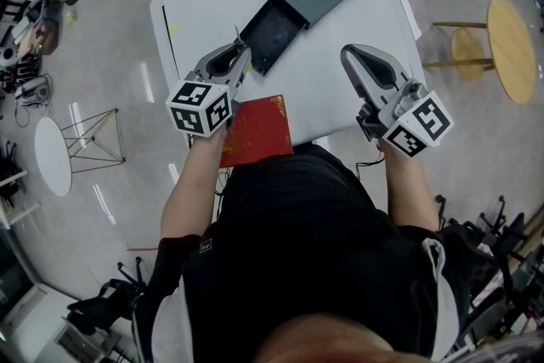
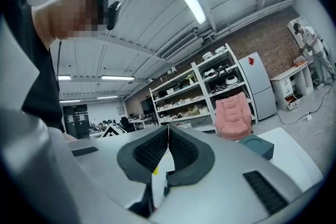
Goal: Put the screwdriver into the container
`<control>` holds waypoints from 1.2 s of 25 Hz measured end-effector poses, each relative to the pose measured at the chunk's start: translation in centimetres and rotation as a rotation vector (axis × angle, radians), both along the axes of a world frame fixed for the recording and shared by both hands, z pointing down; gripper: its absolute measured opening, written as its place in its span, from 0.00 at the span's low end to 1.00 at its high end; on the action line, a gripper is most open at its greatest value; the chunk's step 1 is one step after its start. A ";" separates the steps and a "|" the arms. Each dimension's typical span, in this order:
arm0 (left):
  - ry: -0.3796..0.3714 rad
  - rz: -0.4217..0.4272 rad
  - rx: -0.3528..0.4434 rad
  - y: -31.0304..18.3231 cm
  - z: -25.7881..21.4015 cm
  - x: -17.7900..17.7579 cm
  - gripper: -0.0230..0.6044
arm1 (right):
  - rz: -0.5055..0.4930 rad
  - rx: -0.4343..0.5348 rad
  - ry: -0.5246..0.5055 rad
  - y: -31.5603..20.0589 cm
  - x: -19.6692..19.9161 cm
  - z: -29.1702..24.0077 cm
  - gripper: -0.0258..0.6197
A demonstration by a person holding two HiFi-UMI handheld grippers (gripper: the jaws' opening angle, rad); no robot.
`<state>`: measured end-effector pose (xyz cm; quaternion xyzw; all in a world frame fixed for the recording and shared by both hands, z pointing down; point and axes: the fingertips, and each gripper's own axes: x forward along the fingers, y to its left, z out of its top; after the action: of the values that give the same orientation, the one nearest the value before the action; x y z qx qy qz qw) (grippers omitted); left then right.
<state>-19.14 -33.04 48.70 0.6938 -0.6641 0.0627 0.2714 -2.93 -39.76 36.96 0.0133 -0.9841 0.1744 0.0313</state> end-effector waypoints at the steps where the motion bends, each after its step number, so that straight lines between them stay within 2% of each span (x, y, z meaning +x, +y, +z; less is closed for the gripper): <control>1: 0.008 0.005 -0.018 -0.3 0.8 0.0 0.16 | 0.004 -0.004 0.003 -0.1 0.1 0.2 0.09; 6: 0.064 0.025 -0.108 -2.0 4.9 -0.3 0.16 | 0.011 -0.023 0.020 -0.7 0.3 1.2 0.09; 18: 0.099 0.064 -0.248 -6.4 10.8 -0.1 0.16 | 0.034 -0.060 0.051 -2.6 1.4 3.0 0.09; 24: 0.062 0.088 -0.344 -6.8 13.7 -0.3 0.16 | 0.032 -0.068 0.057 -2.8 1.6 3.5 0.09; 30: -0.007 0.099 -0.398 -6.7 14.8 -0.6 0.16 | 0.021 -0.067 0.057 -2.6 1.5 3.5 0.09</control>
<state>-19.72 -39.77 63.51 0.6580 -0.6048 0.2085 0.3973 -1.44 -42.32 40.44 0.0277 -0.9762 0.2071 0.0579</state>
